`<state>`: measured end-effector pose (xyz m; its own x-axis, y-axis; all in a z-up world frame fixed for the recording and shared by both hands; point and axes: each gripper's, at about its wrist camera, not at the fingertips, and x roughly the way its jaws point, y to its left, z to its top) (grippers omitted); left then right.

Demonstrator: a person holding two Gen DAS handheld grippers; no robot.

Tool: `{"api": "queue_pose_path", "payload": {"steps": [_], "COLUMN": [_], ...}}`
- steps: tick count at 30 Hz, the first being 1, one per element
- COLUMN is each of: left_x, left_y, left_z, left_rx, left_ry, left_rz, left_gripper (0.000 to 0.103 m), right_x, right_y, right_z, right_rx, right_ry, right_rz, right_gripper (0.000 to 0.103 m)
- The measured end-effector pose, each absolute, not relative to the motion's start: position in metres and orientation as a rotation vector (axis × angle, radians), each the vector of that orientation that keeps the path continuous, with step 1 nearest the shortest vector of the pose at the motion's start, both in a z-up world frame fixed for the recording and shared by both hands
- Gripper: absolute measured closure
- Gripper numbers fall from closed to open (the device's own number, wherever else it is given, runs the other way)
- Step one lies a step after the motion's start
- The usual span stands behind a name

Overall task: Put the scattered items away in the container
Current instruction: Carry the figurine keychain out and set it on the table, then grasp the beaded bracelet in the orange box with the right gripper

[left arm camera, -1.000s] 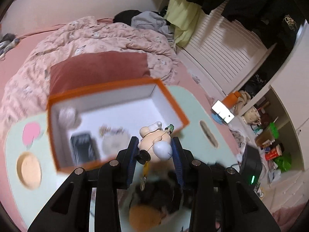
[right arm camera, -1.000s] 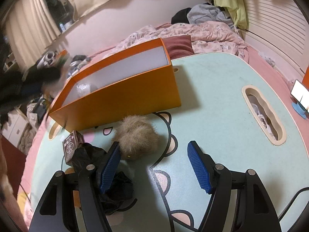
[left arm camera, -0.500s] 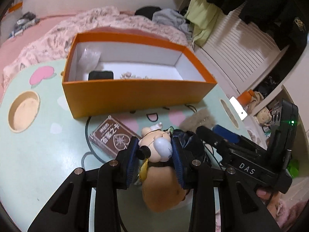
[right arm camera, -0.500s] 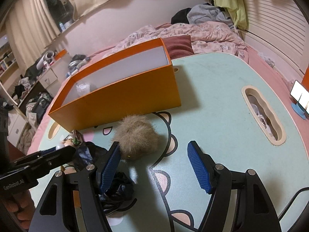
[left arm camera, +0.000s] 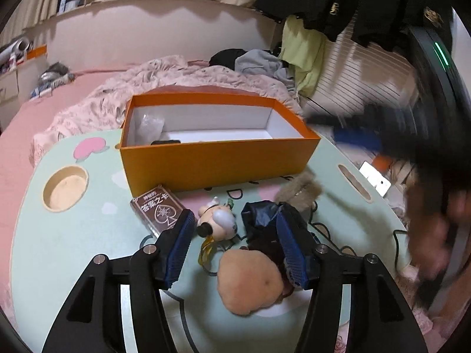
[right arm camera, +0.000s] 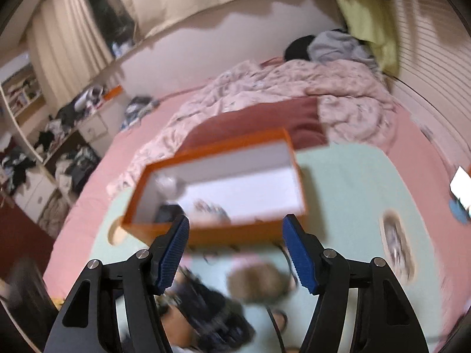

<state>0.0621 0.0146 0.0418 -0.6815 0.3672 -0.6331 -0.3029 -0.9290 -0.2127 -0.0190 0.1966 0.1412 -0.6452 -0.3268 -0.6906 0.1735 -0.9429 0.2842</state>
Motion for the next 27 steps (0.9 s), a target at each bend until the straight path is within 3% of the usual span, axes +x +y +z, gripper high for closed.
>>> {"api": "queue_pose_path", "payload": {"steps": [3,10,19,21,23,27], "left_x": [0.062,0.059,0.057,0.058,0.058,0.057], "left_y": [0.017,0.011,0.004,0.004,0.005,0.006], "left_z": [0.039,0.035,0.032,0.032,0.032,0.031], "left_rx": [-1.011,-1.027,-1.026,-1.022,-1.022,-1.029], "left_ry": [-0.117,-0.174,-0.231,-0.231,-0.229,-0.233], "left_rz": [2.572,2.544,2.521,2.520,2.521,2.518], "left_gripper": [0.044,0.044,0.044,0.044,0.044,0.044], "right_x": [-0.080,-0.147,-0.154,-0.154,-0.155,-0.158], "right_y": [0.169,0.122,0.098,0.106,0.114,0.127], "right_z": [0.144,0.085,0.059,0.059,0.061,0.065], "right_rx": [1.375,1.728,1.764,1.769,1.767,1.742], "right_ry": [-0.252,-0.116,0.165,0.112,0.059,0.041], "right_rz": [-2.362,-2.207,-2.183,-2.199,-2.223,-2.297], "right_gripper": [0.040,0.062,0.063,0.073,0.090,0.093]}}
